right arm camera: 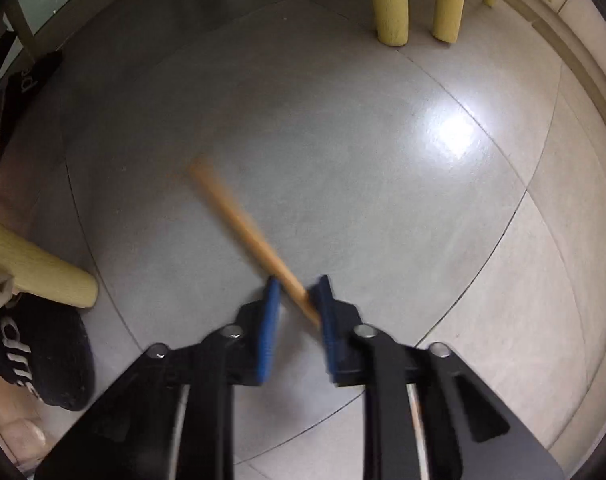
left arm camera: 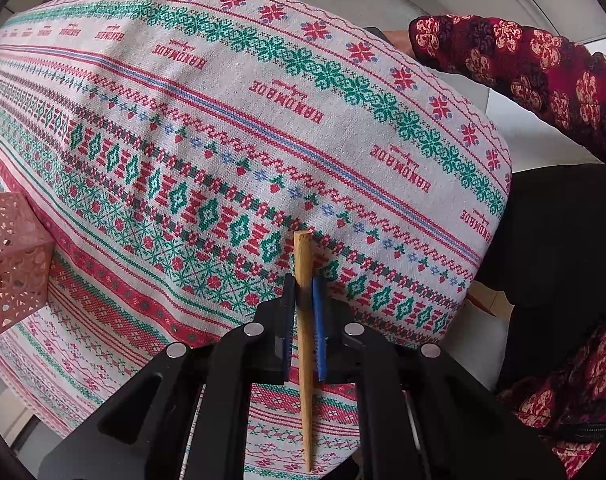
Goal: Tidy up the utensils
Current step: 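Grasp the bamboo chopstick on the floor with the right gripper while the left gripper holds its chopstick, then carry both chopsticks upright over the pink holder and lower them in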
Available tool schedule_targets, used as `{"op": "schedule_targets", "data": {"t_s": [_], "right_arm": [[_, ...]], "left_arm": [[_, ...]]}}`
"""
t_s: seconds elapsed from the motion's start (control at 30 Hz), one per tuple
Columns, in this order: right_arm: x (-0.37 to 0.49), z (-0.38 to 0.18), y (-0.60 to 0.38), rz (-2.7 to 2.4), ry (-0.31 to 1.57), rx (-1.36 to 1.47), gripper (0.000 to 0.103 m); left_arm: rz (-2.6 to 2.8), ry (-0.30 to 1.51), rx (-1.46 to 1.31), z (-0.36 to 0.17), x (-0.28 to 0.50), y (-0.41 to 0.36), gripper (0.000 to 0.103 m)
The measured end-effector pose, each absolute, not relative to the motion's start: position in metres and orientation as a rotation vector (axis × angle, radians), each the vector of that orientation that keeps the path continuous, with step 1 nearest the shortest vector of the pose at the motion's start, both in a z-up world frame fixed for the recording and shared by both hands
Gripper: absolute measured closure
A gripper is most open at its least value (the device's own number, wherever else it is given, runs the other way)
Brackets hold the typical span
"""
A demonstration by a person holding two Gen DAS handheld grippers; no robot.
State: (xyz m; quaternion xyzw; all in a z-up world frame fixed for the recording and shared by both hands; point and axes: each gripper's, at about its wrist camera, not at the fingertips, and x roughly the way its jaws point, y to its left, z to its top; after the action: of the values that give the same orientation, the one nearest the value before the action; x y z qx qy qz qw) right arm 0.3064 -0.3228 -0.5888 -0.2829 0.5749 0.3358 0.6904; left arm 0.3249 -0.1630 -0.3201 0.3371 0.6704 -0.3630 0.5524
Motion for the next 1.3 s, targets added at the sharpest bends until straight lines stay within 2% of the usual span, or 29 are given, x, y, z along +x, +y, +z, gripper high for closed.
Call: {"op": "schedule_targets", "data": {"t_s": [0.2,0.47,0.67,0.73,0.9,1.0,1.3], "right_arm": [[0.320,-0.581,-0.340,0.582,1.341,-0.394,0.095],[0.314,-0.510,-0.424,0.246,1.177,0.018,0.095],[0.303,-0.394,-0.456,0.079,0.892,0.192,0.095],[0.302,-0.345,-0.436,0.061,0.784,0.231,0.095],[0.286,-0.223,-0.395,0.108,0.570,0.205,0.095],[0.259,-0.159,-0.364,0.134,0.442,0.191,0.095],[0.196,-0.045,-0.277,0.187,0.213,0.230,0.095]], "left_arm": [[-0.851,1.570,0.766,-0.319,0.328,-0.154,0.093],[-0.833,1.506,0.616,-0.306,0.323,-0.127,0.096],[-0.786,1.448,0.414,-0.295,0.319,-0.091,0.096],[-0.769,1.412,0.358,-0.283,0.314,-0.078,0.097],[-0.737,1.246,0.202,-0.224,0.301,-0.038,0.096],[-0.706,1.085,0.090,-0.174,0.289,-0.013,0.097],[-0.545,0.593,-0.142,-0.040,0.274,0.025,0.097]]}}
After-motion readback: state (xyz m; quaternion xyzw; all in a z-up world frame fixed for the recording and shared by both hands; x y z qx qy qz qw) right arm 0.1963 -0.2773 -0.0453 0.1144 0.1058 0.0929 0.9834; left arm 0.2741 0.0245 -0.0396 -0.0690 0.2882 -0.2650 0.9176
